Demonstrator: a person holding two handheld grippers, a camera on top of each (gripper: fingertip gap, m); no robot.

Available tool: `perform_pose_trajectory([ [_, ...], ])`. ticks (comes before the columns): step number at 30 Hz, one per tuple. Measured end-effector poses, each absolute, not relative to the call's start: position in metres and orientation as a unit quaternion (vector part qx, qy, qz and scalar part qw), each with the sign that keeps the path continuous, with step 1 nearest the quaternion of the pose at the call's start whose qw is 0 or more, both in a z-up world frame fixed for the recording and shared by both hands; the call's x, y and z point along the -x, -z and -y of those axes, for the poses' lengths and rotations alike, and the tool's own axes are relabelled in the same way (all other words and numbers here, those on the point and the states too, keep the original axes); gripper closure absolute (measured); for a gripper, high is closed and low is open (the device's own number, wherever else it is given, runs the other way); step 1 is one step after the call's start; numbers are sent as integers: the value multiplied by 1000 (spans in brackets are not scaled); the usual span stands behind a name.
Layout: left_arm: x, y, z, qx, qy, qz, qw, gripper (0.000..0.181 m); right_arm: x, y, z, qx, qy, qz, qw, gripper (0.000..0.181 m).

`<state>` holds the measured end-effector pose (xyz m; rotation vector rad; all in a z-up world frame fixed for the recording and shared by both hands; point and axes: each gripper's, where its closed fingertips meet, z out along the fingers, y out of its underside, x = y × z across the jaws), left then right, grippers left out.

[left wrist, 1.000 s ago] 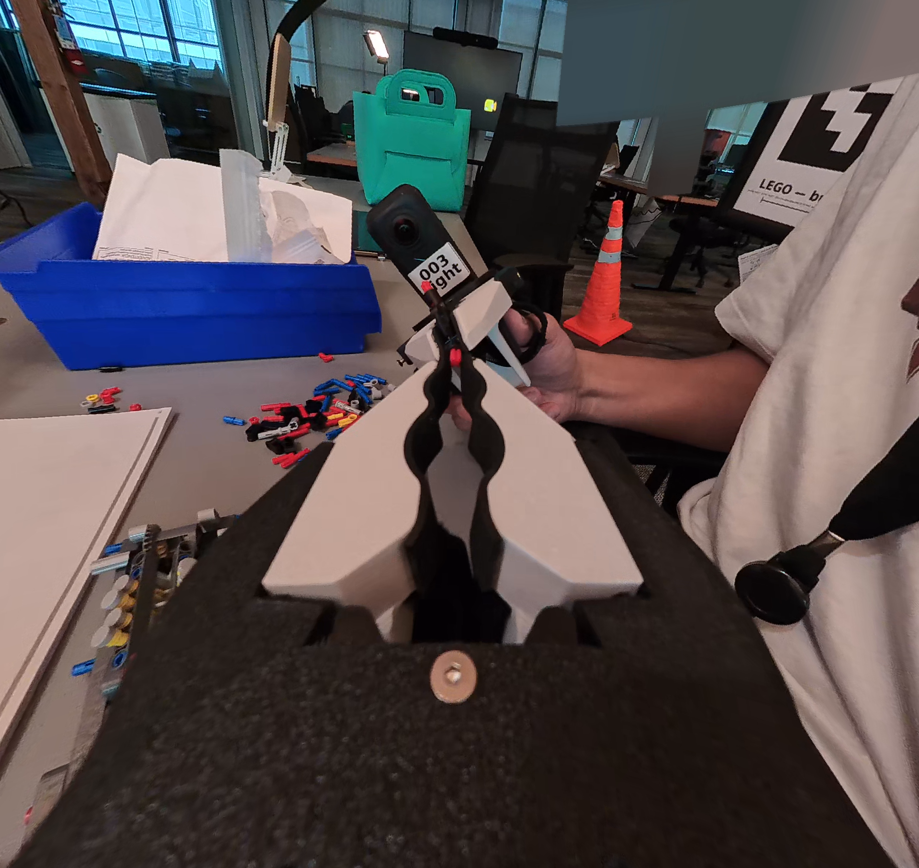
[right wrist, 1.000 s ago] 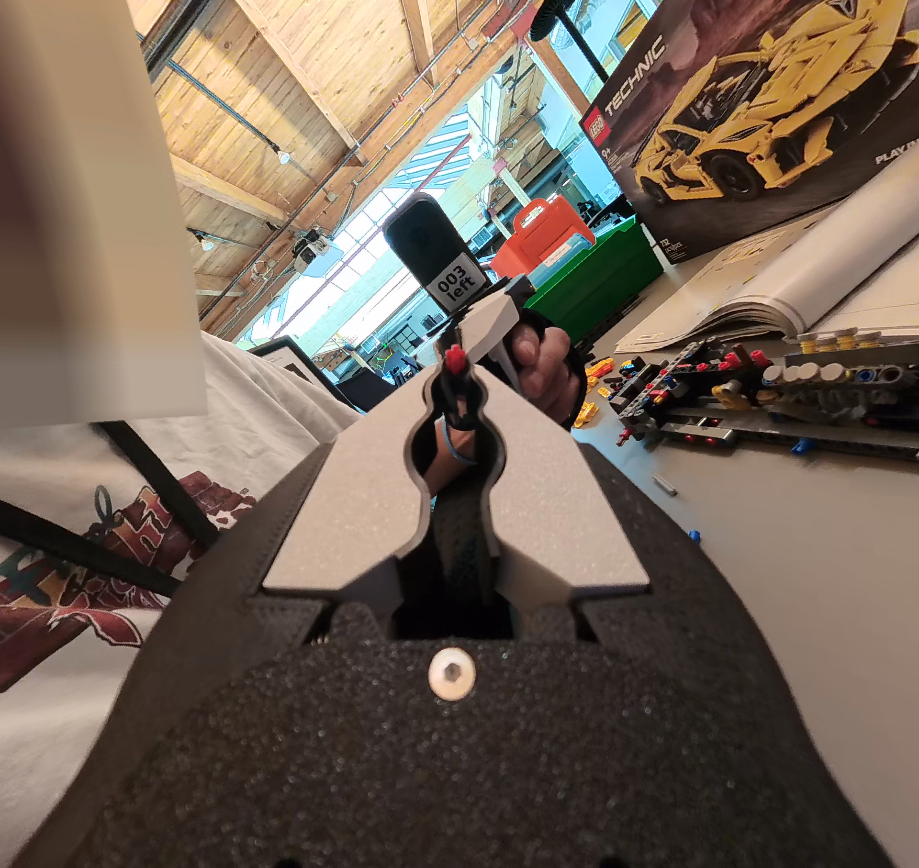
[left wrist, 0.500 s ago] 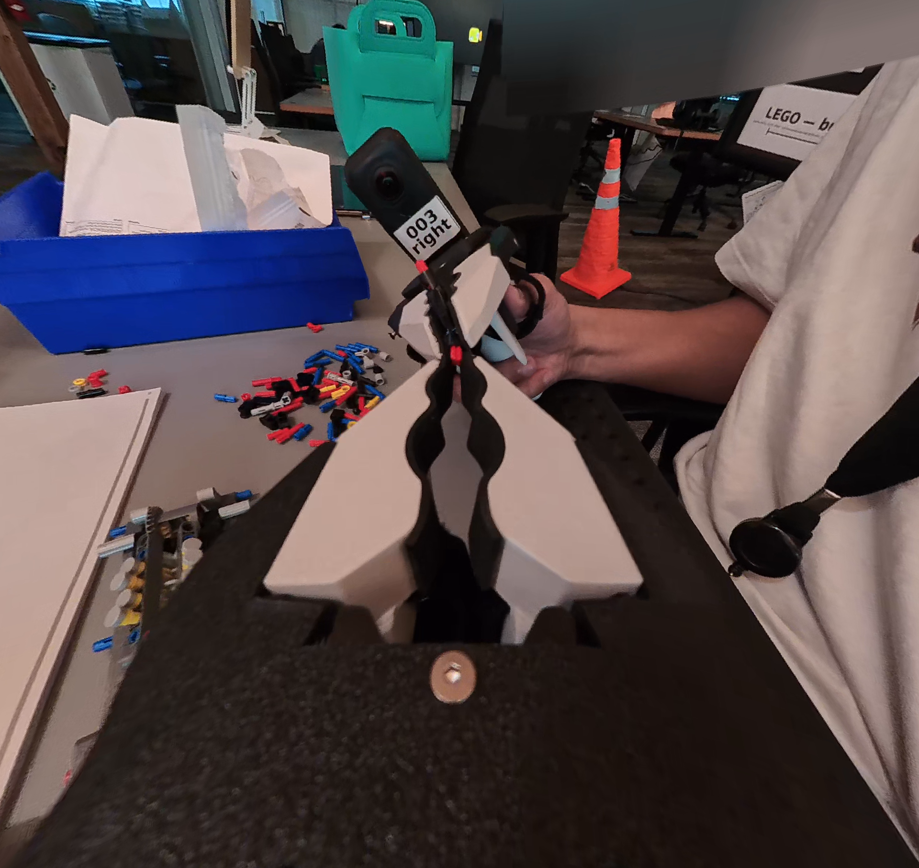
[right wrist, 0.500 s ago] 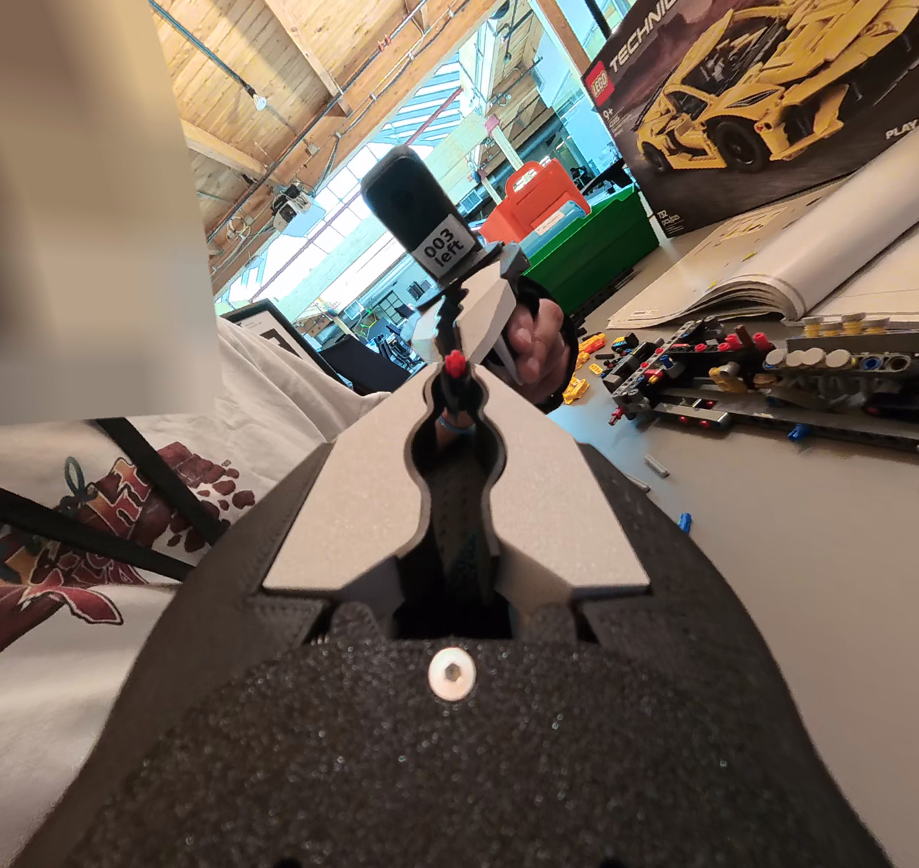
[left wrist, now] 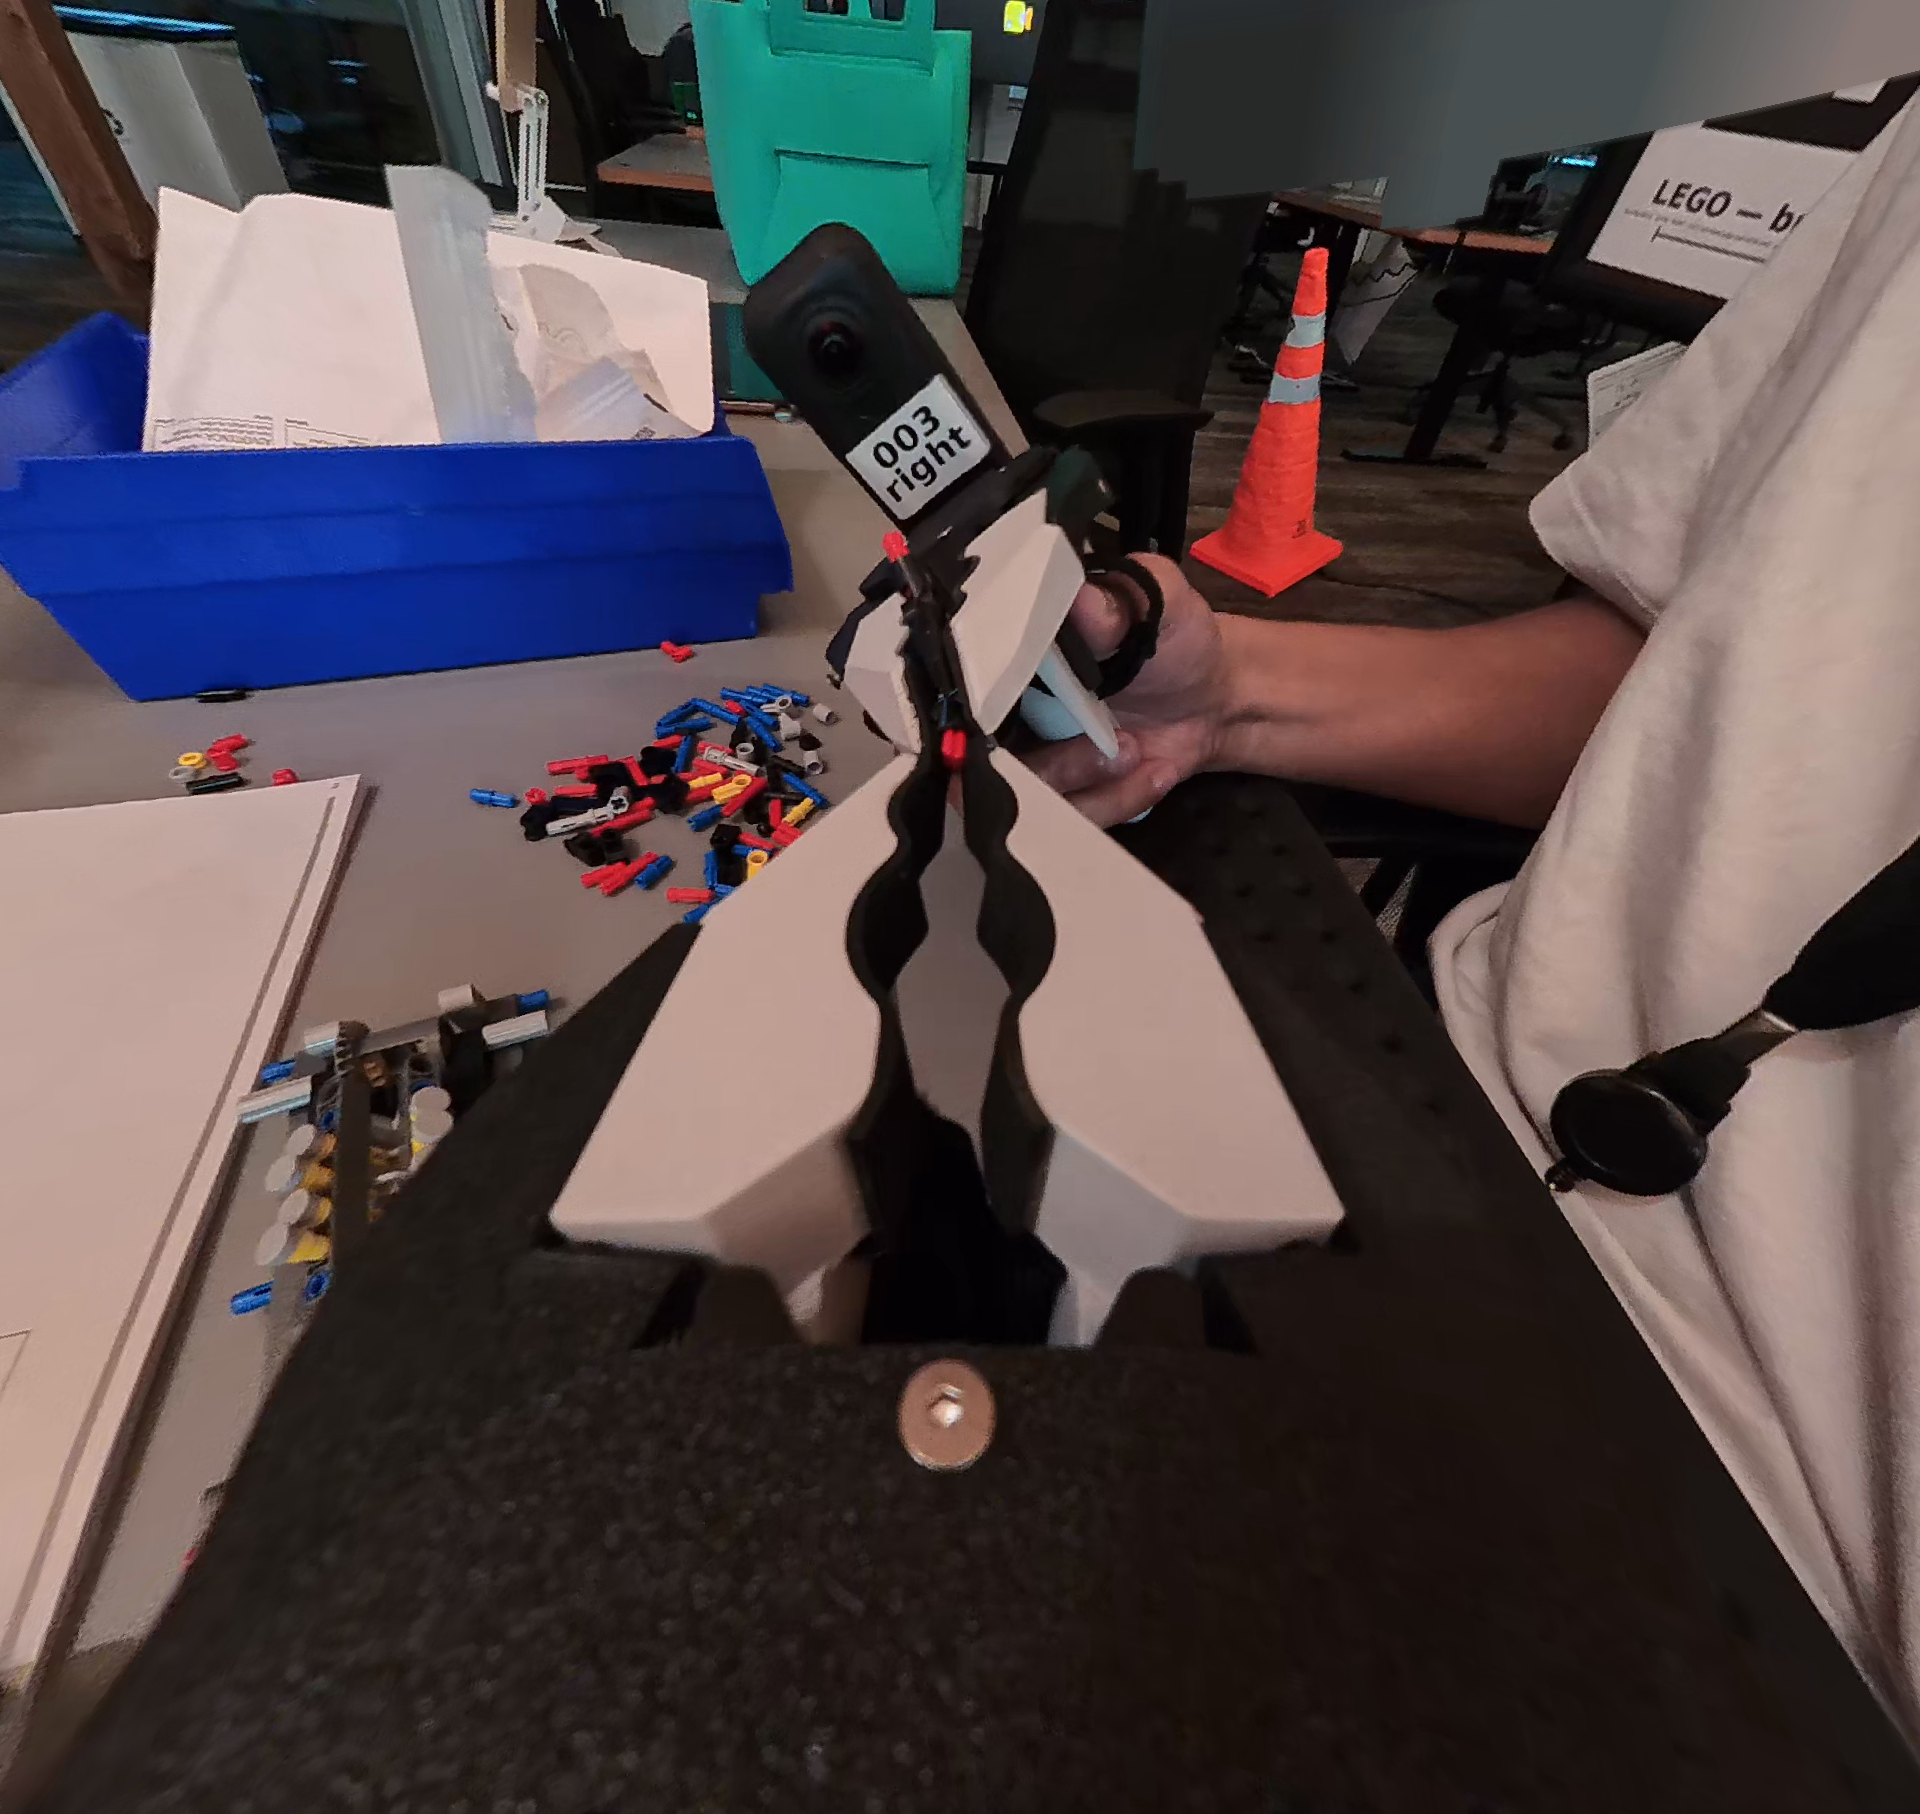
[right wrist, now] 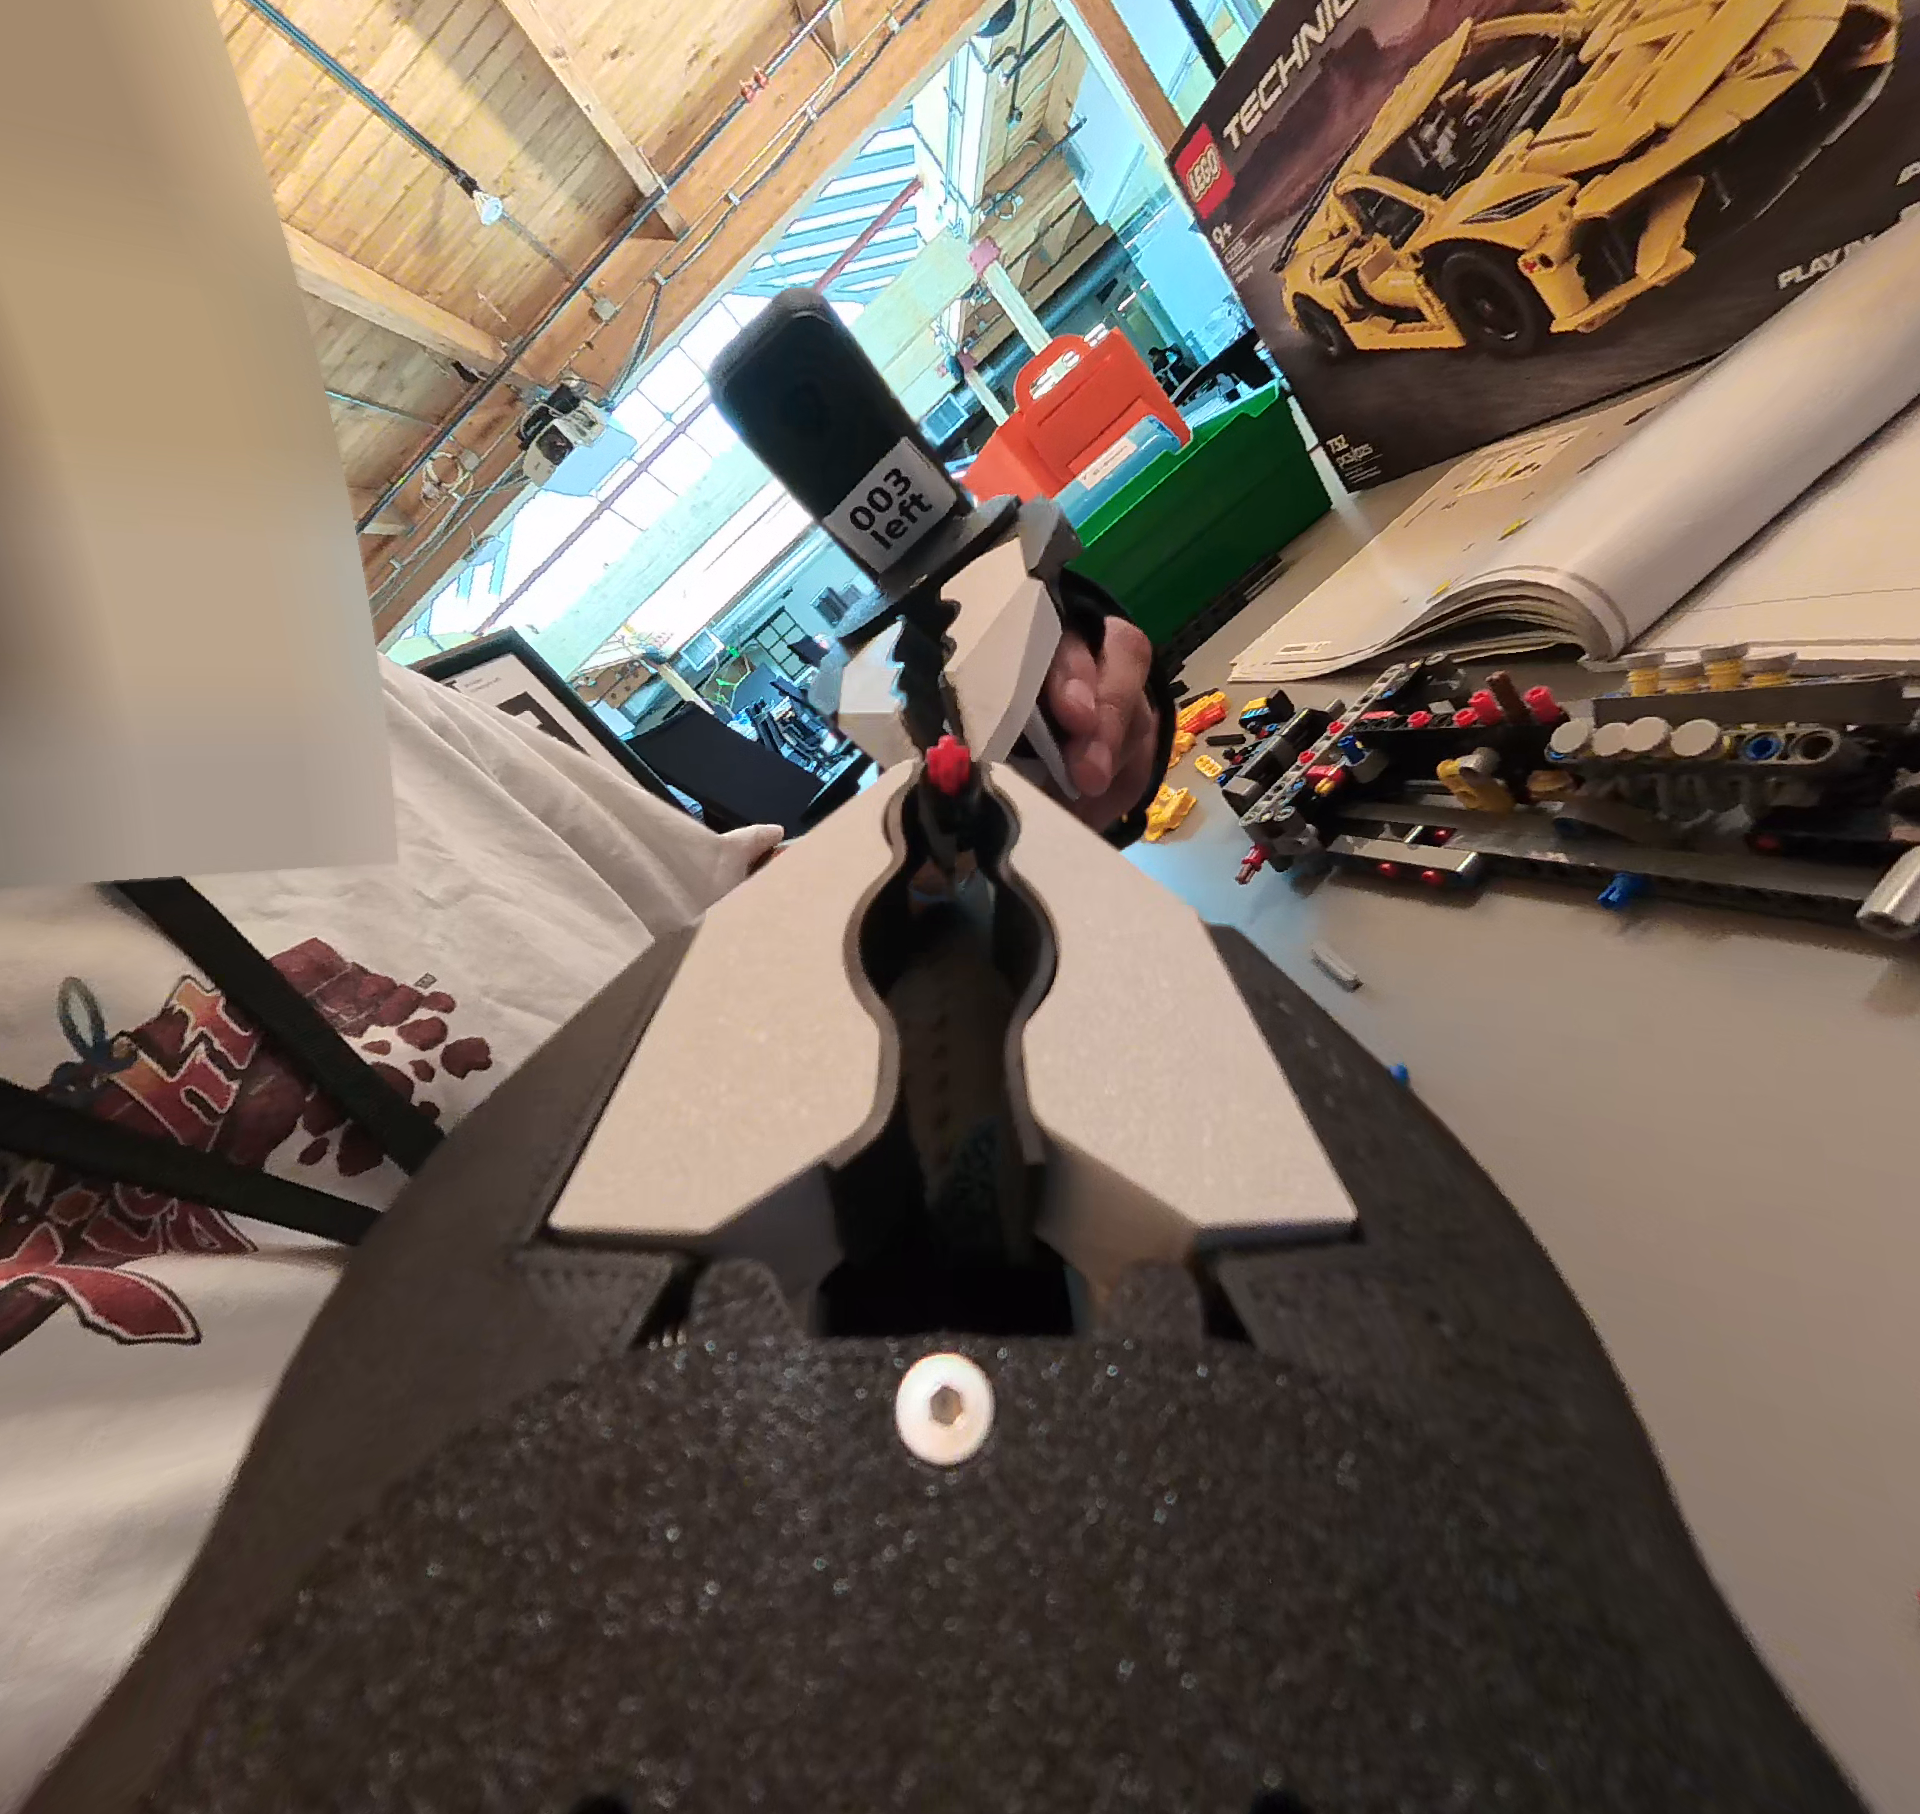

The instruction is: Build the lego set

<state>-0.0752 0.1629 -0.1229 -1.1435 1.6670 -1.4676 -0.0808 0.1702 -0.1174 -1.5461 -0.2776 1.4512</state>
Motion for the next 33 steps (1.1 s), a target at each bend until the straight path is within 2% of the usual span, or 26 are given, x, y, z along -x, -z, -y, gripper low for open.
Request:
perform_pose_trajectory([
  [14, 77, 107, -161, 414, 570, -619, 348, 181, 81, 123, -172, 649, -583, 111, 476, 175],
  [19, 80, 109, -172, 421, 526, -635, 378, 178, 77, 120, -173, 641, -593, 101, 477, 175],
  [21, 81, 113, -172, 426, 522, -642, 366, 174, 79, 122, -173, 644, -592, 104, 474, 175],
  [33, 78, 120, -164, 428, 530, -646, 344, 176, 81, 119, -169, 637, -598, 112, 473, 175],
])
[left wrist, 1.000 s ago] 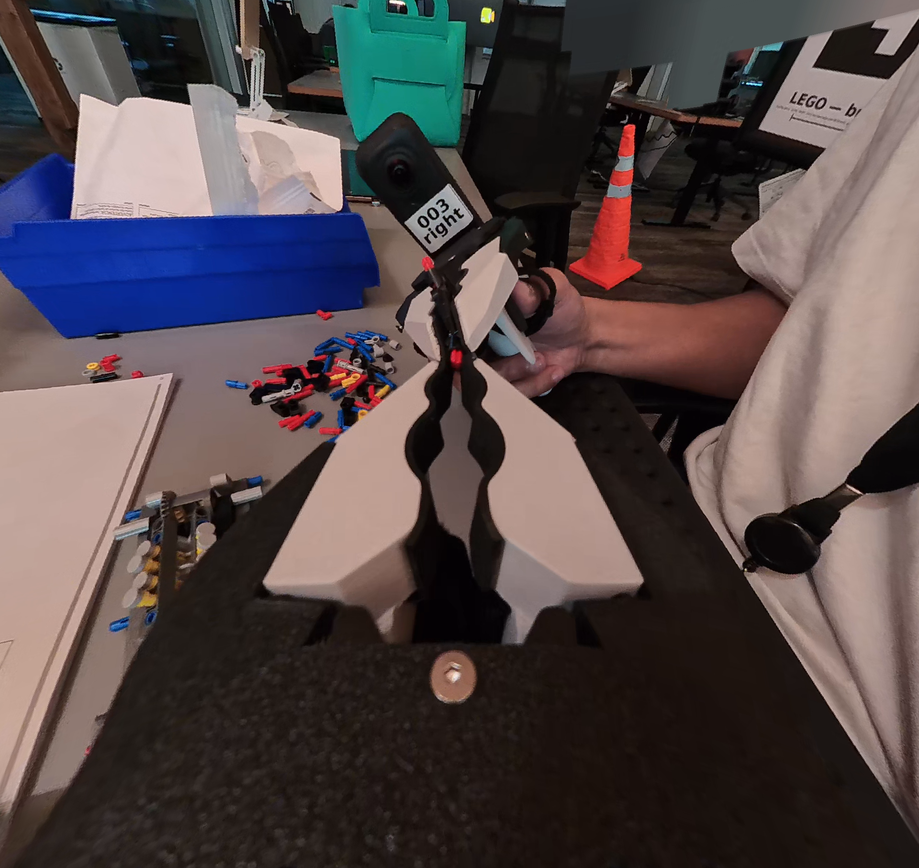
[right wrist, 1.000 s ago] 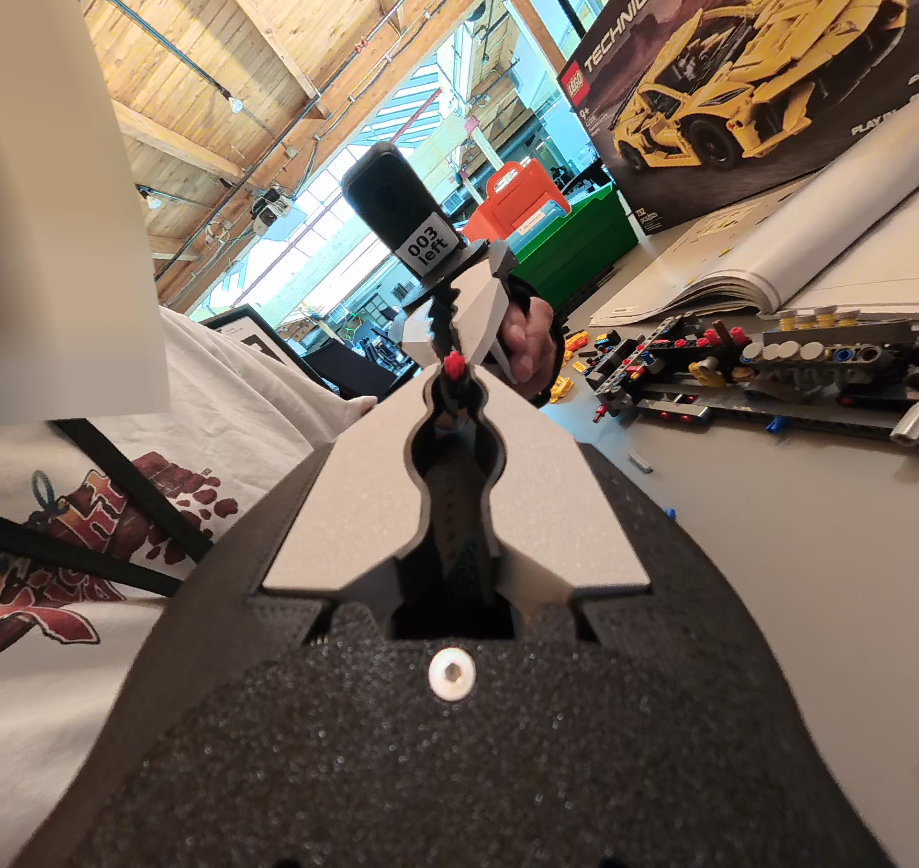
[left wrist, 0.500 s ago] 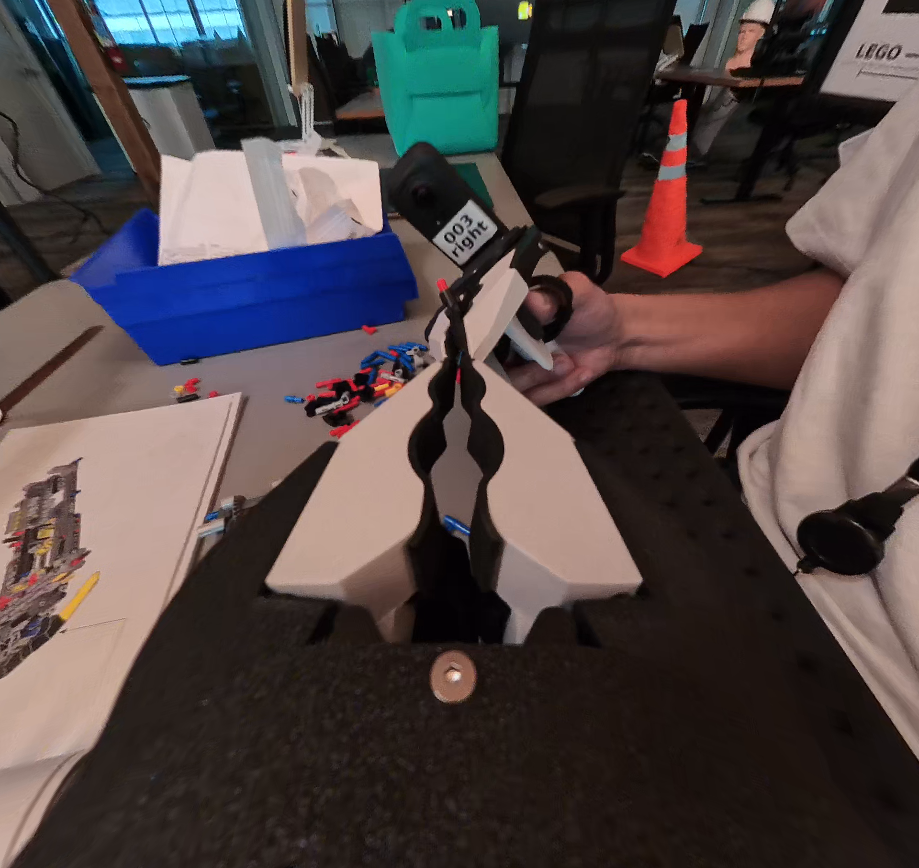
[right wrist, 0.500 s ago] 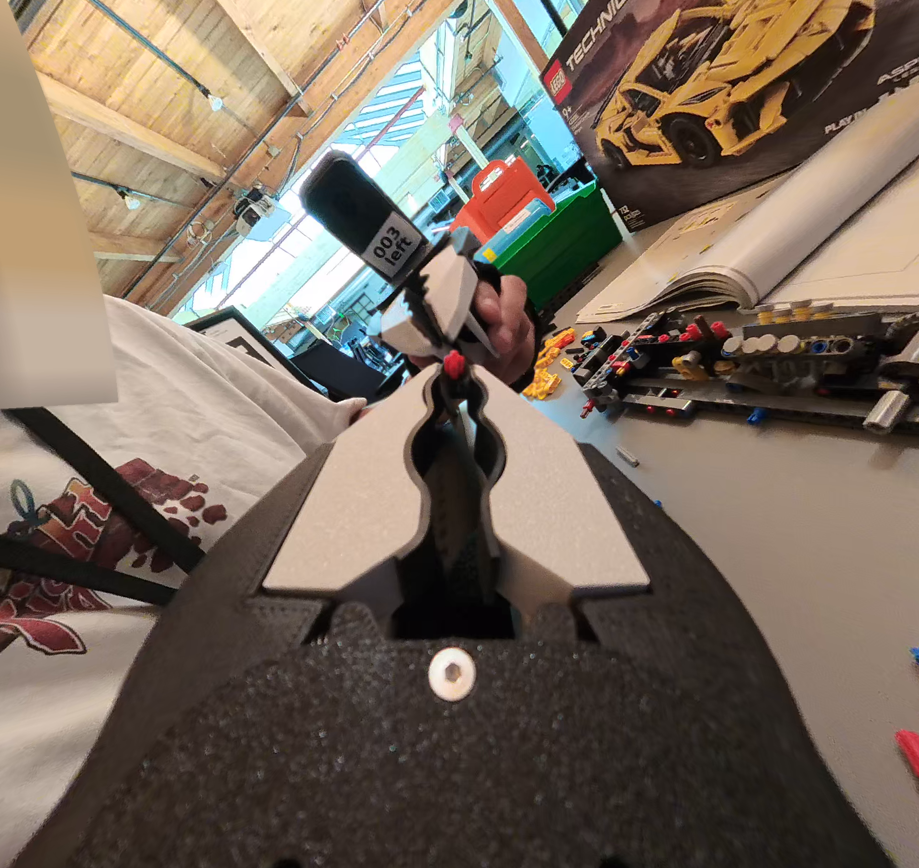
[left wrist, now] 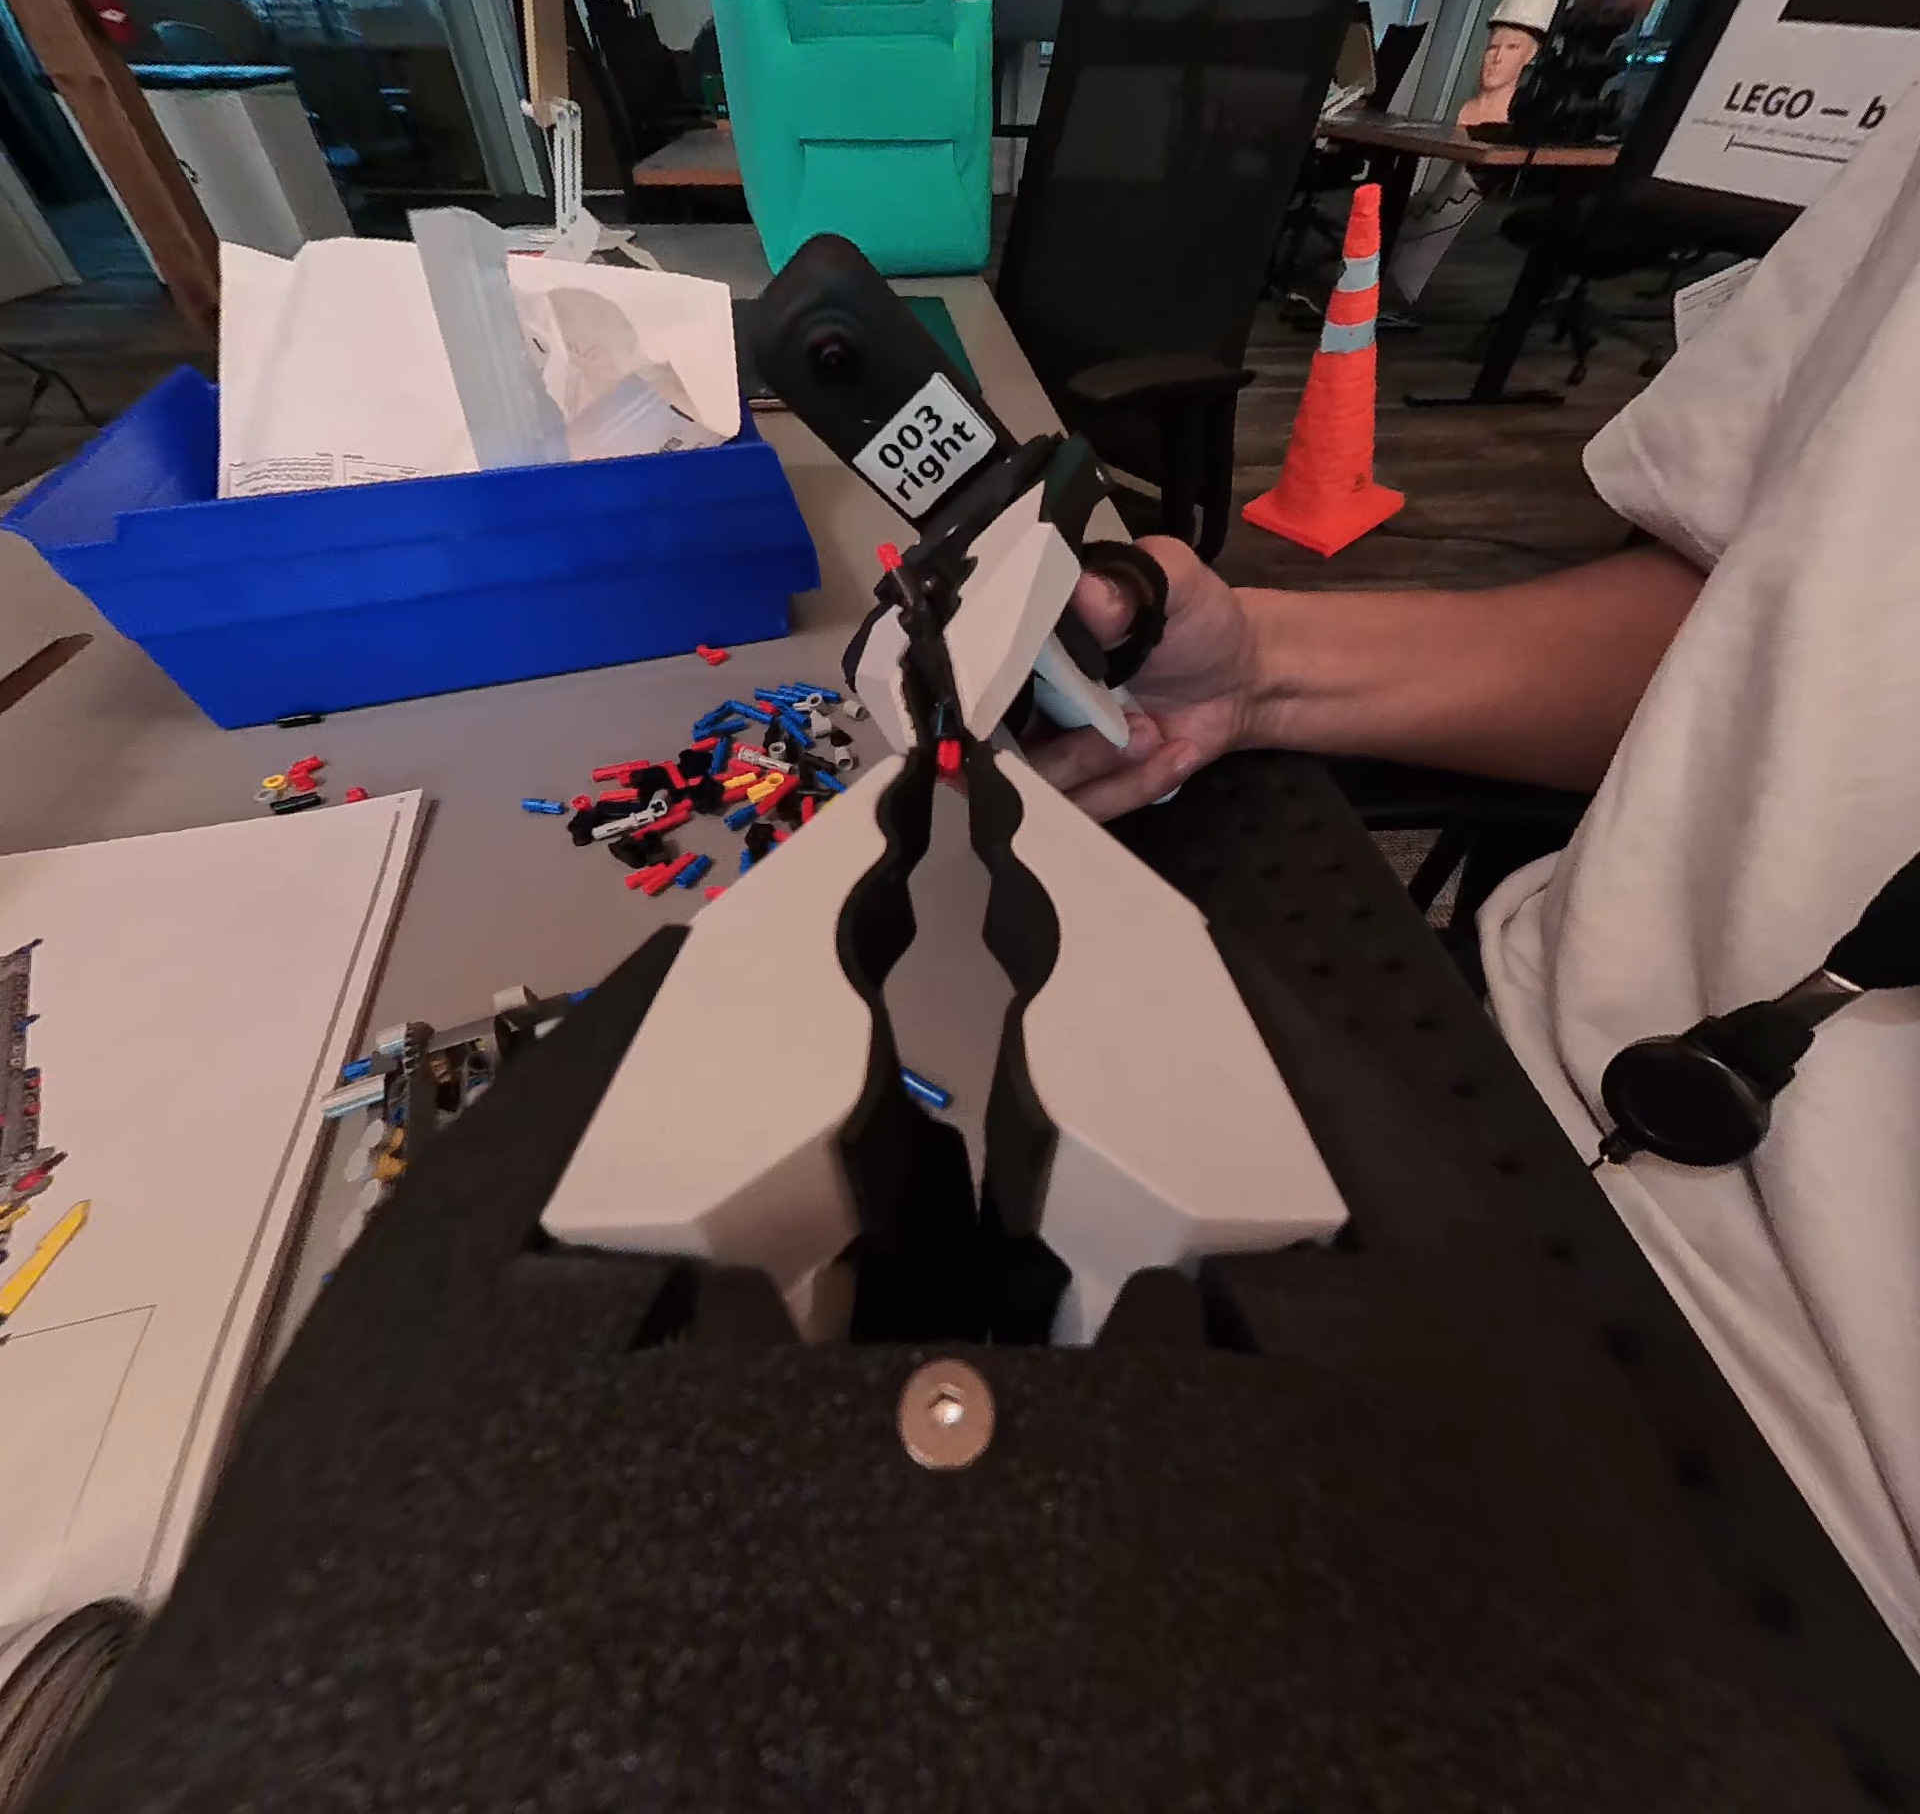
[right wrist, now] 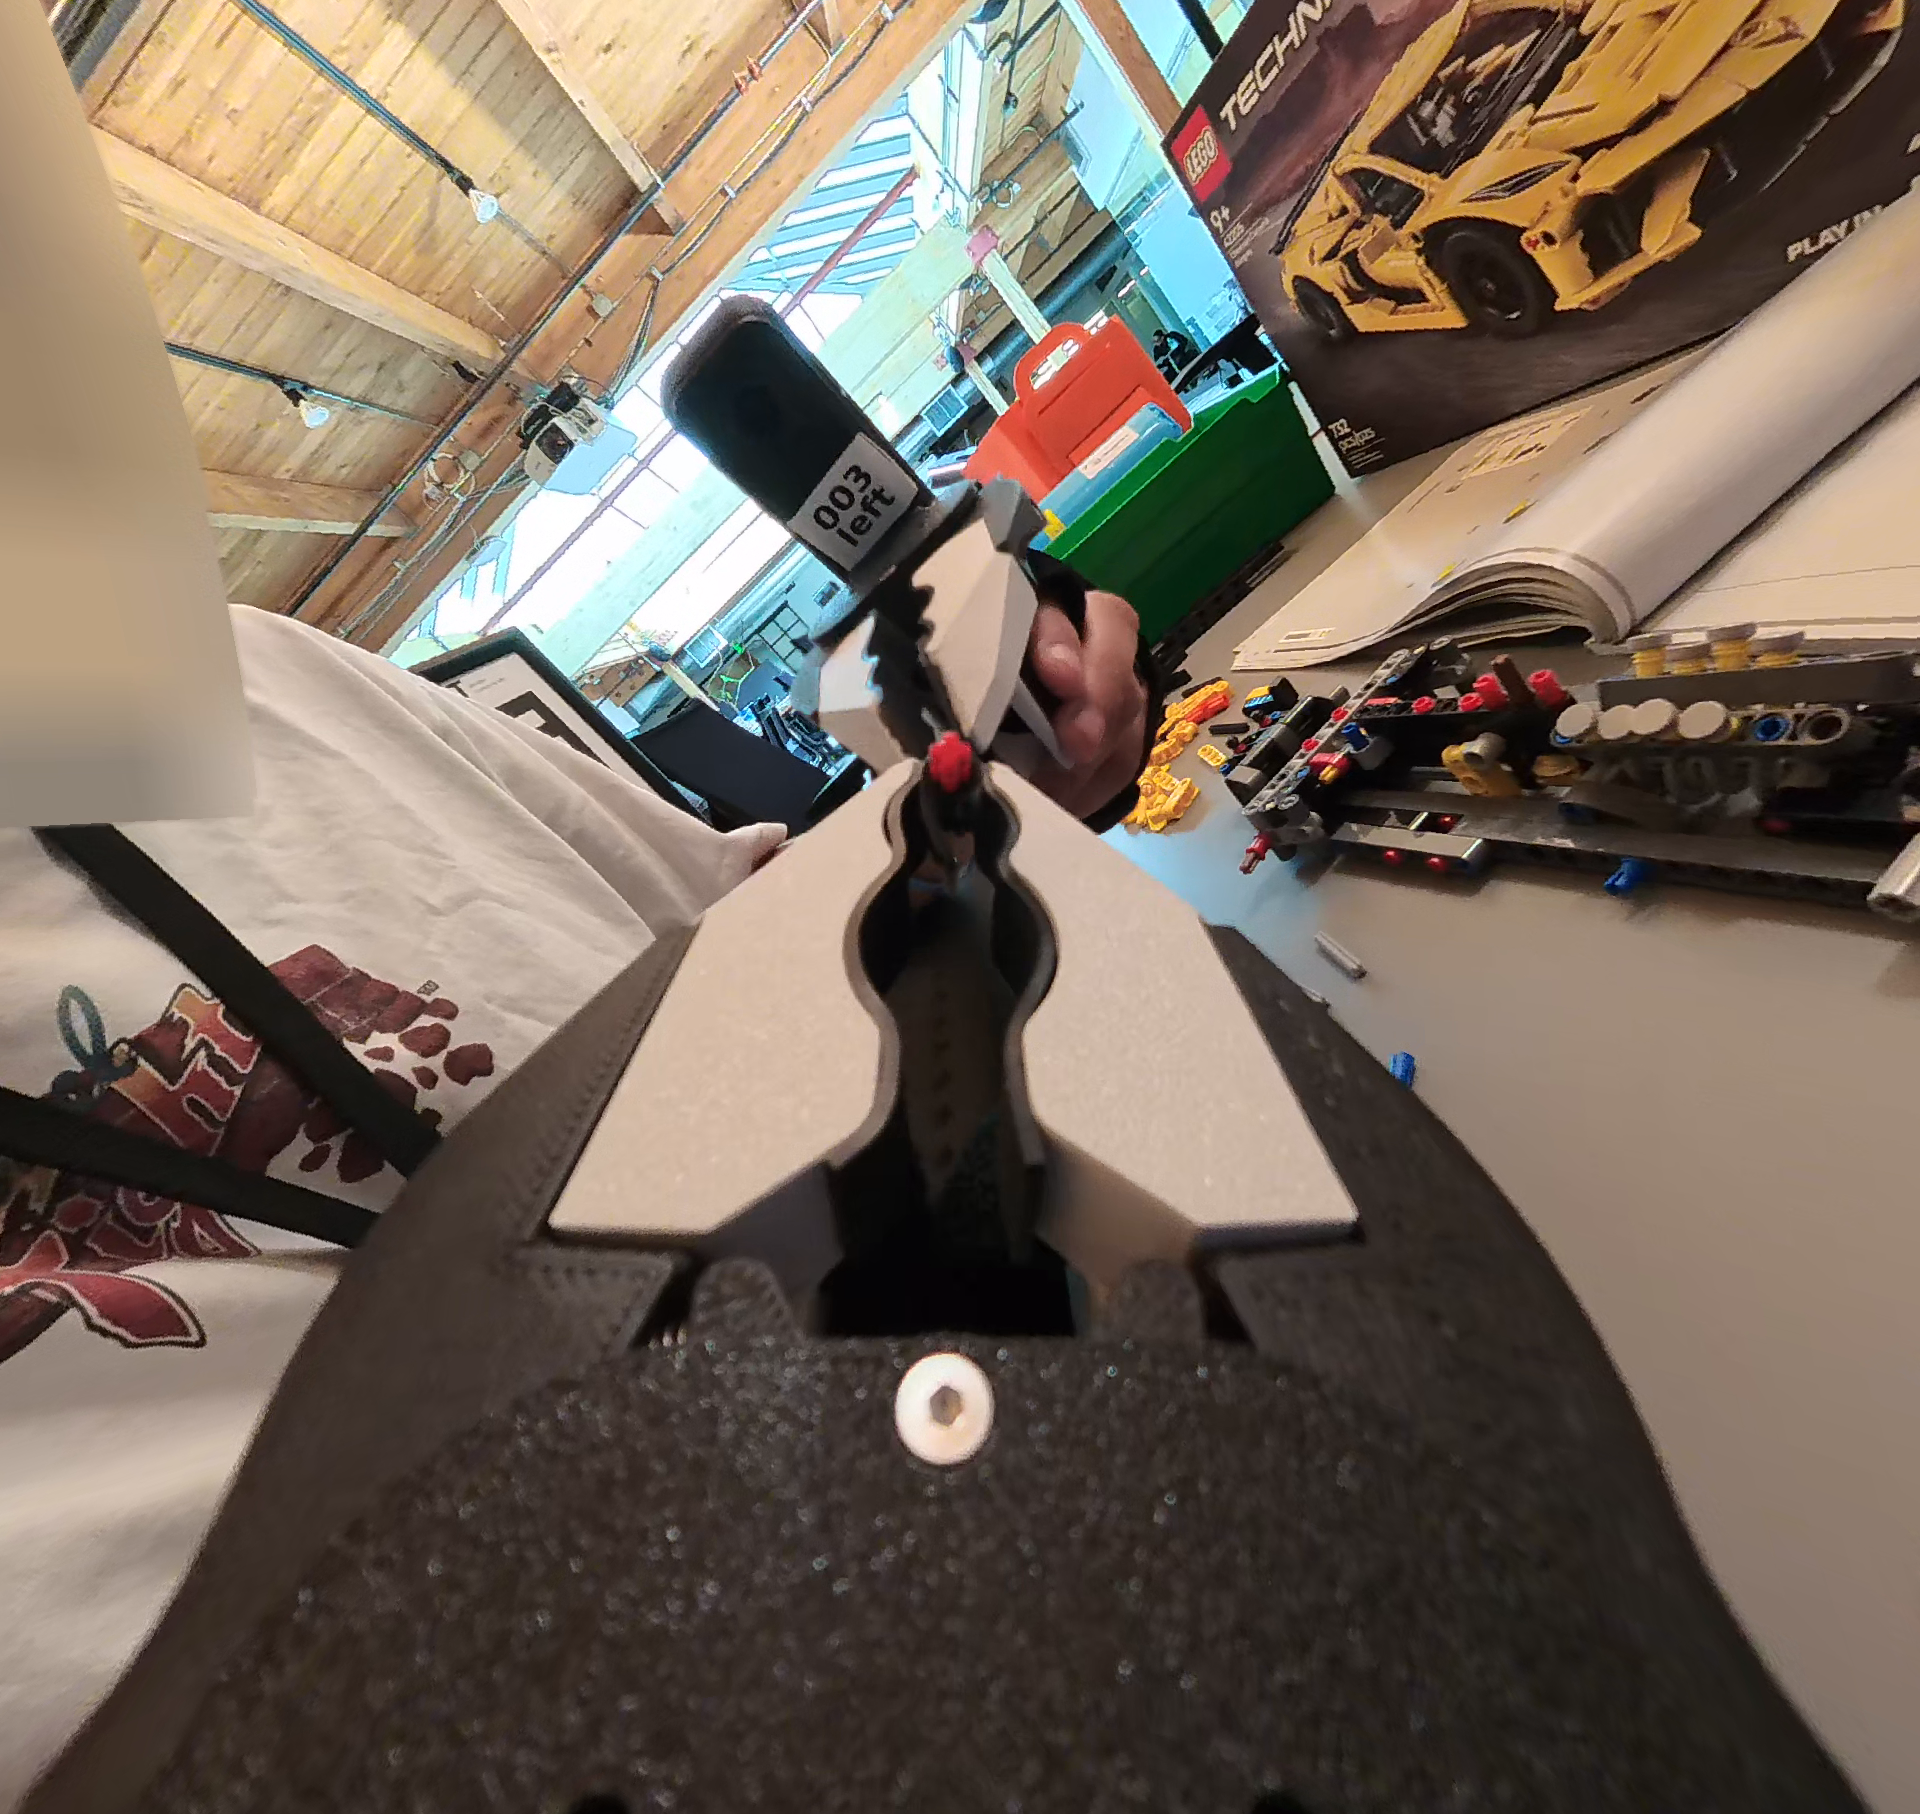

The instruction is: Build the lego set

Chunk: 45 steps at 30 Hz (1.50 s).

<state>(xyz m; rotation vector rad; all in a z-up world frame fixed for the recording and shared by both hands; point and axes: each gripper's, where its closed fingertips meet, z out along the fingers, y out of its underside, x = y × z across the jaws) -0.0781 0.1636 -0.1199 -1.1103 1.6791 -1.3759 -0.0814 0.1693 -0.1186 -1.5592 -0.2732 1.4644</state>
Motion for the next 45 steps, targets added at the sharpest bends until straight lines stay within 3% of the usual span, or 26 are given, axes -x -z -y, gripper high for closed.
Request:
perform_pose_trajectory([
  [20, 83, 127, -170, 450, 522, -639, 340, 179, 89, 123, -175, 652, -575, 108, 482, 175],
  [25, 128, 128, -194, 480, 528, -613, 340, 179, 103, 121, -186, 653, -582, 102, 474, 158],
  [29, 186, 126, -259, 544, 529, -539, 367, 179, 108, 131, -212, 694, -549, 86, 459, 158],
  [36, 233, 133, -324, 626, 567, -434, 313, 179, 162, 138, -277, 741, -494, 147, 430, 159],
  [45, 213, 157, -290, 625, 593, -458, 218, 179, 174, 135, -271, 687, -587, 131, 407, 160],
])
